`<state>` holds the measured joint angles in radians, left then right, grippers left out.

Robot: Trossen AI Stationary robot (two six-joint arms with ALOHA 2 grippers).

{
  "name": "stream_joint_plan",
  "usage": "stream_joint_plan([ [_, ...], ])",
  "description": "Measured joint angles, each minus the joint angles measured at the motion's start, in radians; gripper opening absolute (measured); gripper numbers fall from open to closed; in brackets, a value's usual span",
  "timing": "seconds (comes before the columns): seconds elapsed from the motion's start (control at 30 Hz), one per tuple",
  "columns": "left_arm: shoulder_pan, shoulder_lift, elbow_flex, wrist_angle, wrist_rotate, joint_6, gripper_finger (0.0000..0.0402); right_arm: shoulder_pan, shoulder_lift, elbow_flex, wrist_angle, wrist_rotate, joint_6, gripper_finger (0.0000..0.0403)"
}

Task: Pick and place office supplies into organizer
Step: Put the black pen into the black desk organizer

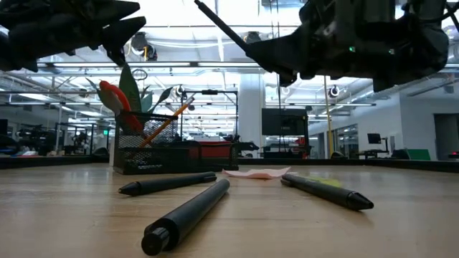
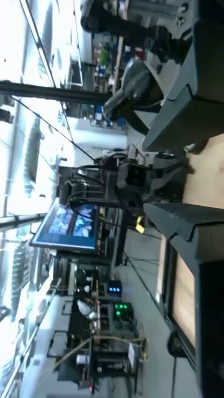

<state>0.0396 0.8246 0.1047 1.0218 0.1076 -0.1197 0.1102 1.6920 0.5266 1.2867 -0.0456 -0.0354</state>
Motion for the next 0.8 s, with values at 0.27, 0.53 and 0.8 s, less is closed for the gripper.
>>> stream_joint_plan([
  [0.27,-0.132,0.061,0.043,0.004,-0.158,0.140,0.0147,-0.065,0.000,0.077,0.011,0.030,0.043,0.0026],
  [0.53,-0.128,0.155,0.147,0.001,-0.250,0.299,0.0147,-0.130,0.000,0.172,-0.060,0.042,0.027,0.0025],
  [0.8,-0.105,0.235,0.211,0.002,-0.239,0.204,0.0147,-0.131,0.028,0.244,-0.089,0.006,0.008,0.0025],
])
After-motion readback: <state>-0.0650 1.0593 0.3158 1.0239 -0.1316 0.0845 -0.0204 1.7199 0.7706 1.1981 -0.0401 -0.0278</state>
